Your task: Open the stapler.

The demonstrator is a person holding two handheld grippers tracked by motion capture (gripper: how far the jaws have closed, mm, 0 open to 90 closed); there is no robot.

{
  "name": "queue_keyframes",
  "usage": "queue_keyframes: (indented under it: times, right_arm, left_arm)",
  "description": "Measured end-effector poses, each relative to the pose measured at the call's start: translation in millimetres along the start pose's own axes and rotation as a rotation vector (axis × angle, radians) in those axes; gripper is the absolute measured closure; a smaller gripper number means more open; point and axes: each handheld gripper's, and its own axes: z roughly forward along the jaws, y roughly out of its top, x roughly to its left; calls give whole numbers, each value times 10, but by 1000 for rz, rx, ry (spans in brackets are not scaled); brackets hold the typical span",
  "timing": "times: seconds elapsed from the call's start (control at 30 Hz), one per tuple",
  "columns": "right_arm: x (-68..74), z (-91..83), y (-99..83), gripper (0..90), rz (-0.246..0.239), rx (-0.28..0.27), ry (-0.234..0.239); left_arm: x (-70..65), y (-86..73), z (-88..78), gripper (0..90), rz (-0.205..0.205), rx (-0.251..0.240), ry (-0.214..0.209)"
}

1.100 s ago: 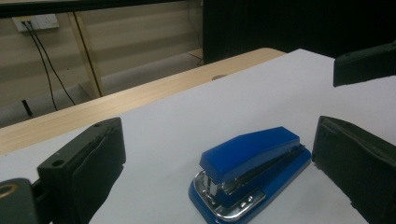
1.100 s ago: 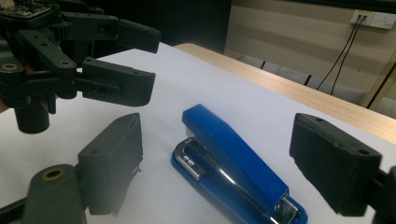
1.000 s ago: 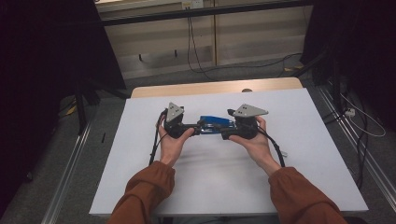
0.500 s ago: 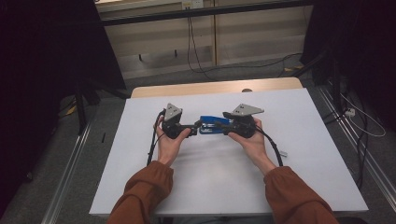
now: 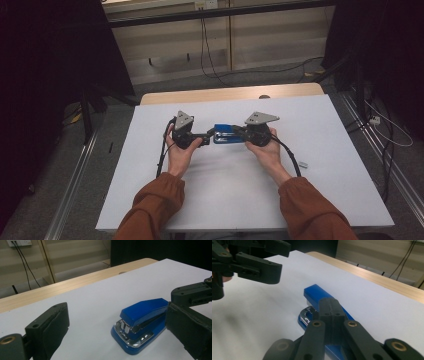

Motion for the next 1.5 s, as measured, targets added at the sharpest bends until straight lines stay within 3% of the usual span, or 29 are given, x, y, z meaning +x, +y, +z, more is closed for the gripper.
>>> queue_keyframes:
  times: [0.37, 0.5, 0.6, 0.73, 0.87, 1.13, 1.3, 1.5]
  right_arm:
    - [-4, 93, -49, 900, 7, 52, 8]
    - [7, 115, -61, 900, 7, 58, 18]
    - [14, 122, -62, 900, 8, 62, 21]
    - [30, 132, -70, 900, 0, 77, 31]
    - [39, 151, -79, 900, -3, 85, 35]
    - [50, 197, -76, 900, 1, 124, 39]
    - [52, 224, -74, 900, -14, 143, 33]
    - [44, 264, -98, 900, -25, 171, 41]
  left_arm:
    - [1, -34, 36, 41, 9, 21, -9]
    - [-2, -44, 46, 56, 37, 31, -6]
    - [-9, -44, 37, 128, 30, 28, -3]
    - [-28, -18, -2, 326, 51, 17, -19]
    - [-60, 0, -1, 379, 52, 17, -26]
    - [-37, -42, 3, 712, 40, 25, -77]
    - [-34, -60, 4, 899, 34, 40, -79]
    - [-64, -63, 29, 900, 48, 86, -63]
